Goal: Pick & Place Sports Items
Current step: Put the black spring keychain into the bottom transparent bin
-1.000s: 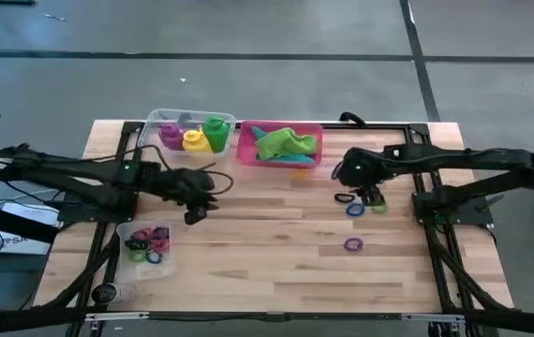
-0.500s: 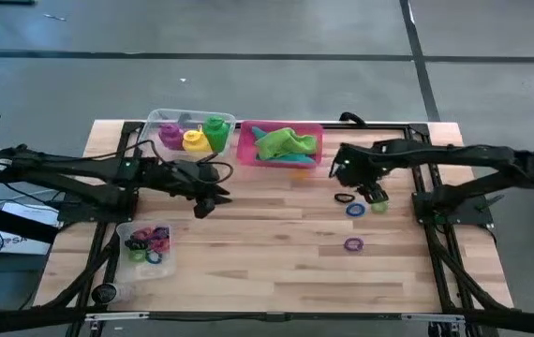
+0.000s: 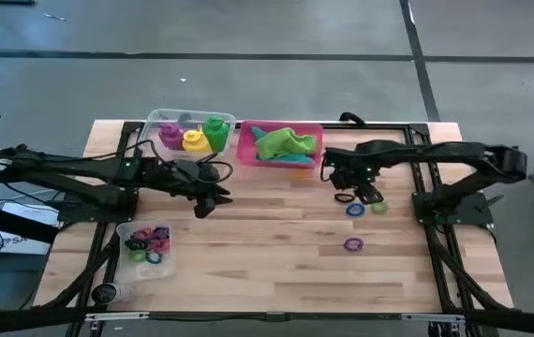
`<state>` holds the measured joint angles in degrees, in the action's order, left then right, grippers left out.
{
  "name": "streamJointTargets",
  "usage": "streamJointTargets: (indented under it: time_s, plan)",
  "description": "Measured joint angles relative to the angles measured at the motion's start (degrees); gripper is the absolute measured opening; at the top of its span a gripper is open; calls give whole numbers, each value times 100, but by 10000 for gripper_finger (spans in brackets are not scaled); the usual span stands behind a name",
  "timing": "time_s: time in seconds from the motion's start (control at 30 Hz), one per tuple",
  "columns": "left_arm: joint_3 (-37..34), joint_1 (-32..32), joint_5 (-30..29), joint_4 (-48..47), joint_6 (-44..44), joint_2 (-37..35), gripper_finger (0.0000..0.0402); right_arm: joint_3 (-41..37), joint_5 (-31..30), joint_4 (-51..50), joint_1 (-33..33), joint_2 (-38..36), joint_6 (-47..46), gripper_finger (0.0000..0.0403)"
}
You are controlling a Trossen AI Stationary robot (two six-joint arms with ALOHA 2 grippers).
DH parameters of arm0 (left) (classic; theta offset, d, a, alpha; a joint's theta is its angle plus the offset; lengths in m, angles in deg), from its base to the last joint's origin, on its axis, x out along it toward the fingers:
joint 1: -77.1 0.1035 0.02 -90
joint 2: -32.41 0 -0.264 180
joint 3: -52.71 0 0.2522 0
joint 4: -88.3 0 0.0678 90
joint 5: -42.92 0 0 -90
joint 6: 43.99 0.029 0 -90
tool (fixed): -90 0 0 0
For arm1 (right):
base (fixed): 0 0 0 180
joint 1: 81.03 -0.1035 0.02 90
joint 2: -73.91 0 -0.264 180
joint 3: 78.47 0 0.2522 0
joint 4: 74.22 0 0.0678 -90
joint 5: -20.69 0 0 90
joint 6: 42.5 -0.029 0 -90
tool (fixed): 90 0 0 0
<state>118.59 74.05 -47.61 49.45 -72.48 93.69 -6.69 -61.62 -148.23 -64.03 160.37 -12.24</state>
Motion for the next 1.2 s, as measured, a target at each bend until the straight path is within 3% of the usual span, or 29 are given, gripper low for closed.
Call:
streamJointTargets:
  time_s: [0.4,0.87,1.2]
  plan:
    - [0,0,-116,-10,0,0,143,-12,-87,53,13,310,-99,205]
    - [0,0,-114,-14,0,0,143,-1318,-636,1239,-87,314,-802,205]
    - [0,0,-114,-14,0,0,143,-1486,-834,1728,-271,312,-1094,195]
